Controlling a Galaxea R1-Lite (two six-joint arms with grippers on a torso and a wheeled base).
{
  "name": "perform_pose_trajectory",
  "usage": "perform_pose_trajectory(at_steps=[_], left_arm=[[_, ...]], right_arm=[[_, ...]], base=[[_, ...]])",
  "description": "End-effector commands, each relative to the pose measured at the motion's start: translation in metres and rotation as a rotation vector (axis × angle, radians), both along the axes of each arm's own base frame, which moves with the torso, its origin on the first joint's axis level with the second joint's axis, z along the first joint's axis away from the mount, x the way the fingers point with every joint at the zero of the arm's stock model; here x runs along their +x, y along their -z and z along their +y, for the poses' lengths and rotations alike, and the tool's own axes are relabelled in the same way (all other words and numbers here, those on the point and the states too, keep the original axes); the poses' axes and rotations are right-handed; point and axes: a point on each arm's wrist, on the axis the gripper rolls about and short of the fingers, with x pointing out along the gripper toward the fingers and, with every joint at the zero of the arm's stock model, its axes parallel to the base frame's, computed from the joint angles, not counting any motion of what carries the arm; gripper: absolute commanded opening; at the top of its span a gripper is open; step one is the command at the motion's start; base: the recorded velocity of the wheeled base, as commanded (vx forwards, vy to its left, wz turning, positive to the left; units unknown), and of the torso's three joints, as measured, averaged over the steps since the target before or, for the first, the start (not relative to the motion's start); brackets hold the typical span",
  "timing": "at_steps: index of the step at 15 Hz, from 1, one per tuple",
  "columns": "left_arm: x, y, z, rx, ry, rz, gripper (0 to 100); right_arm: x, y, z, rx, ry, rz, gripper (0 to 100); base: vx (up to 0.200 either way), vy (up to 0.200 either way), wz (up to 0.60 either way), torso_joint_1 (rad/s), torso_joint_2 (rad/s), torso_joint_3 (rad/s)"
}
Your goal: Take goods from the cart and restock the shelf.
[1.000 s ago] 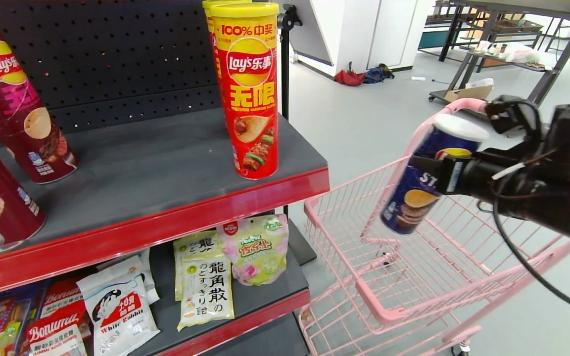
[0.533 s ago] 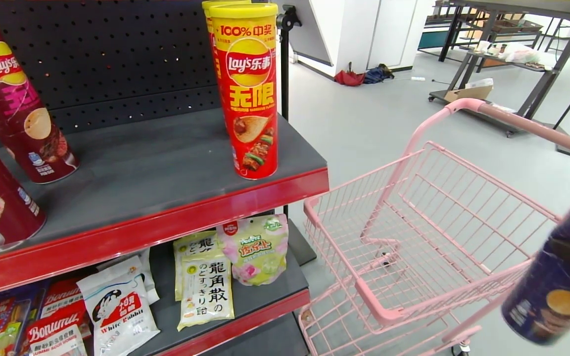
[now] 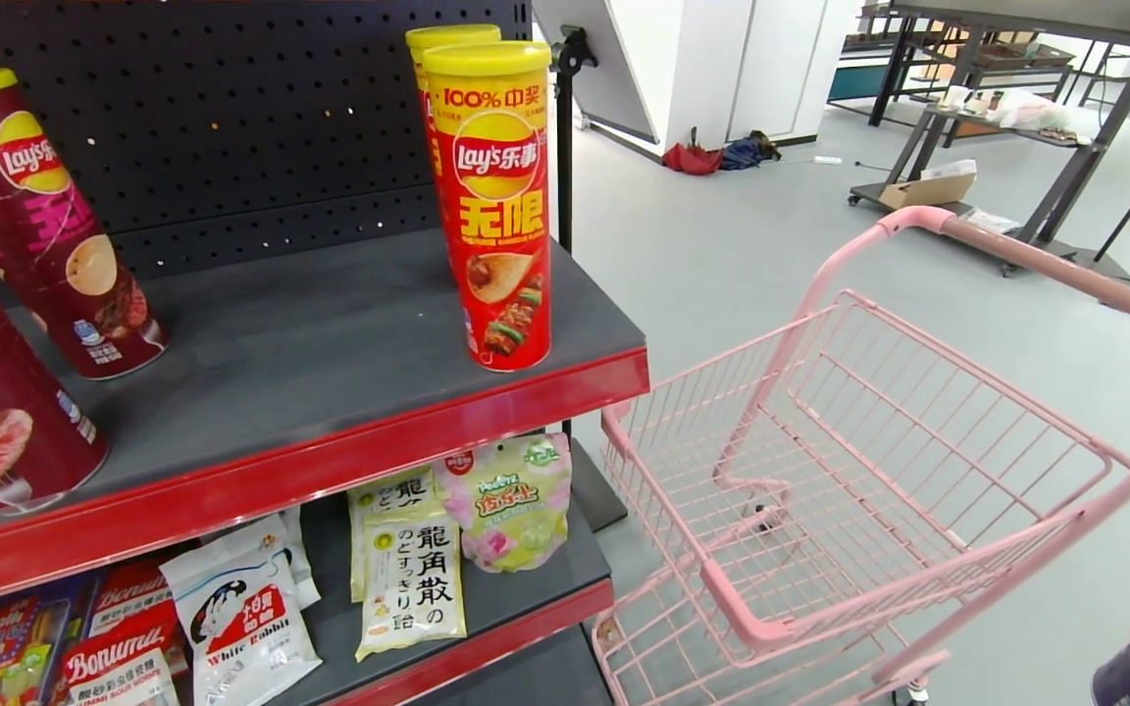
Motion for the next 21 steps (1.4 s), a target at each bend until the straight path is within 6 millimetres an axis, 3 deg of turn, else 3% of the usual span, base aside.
perform_pose_trajectory(at_steps=[1,14,21], left_arm=[[-0.0021,0.0005,0.0002,0.0,0.001,-0.012,100],[-0.0043,0.0018,0.0006,0.003,-0.003,-0.025,100],[-0.0073,0.0042,0.0013,0.005,-0.018,-0.041,100]], right_arm=[[-0.0014,0.0004,-0.0003,-0.005,-0.003,-0.006,0],[0.0038,0.0058,0.0008,-0.028,-0.003,0.027,0],[0.0033,0.0093,0.0007,-0.034,-0.007,0.034,0]], base=[[0.0,0.0,0.0,0.144,-0.45,-0.315],[0.0,0.0,0.0,0.182,-0.49,-0.304],[0.0,0.0,0.6,0.009,-0.01,-0.009]])
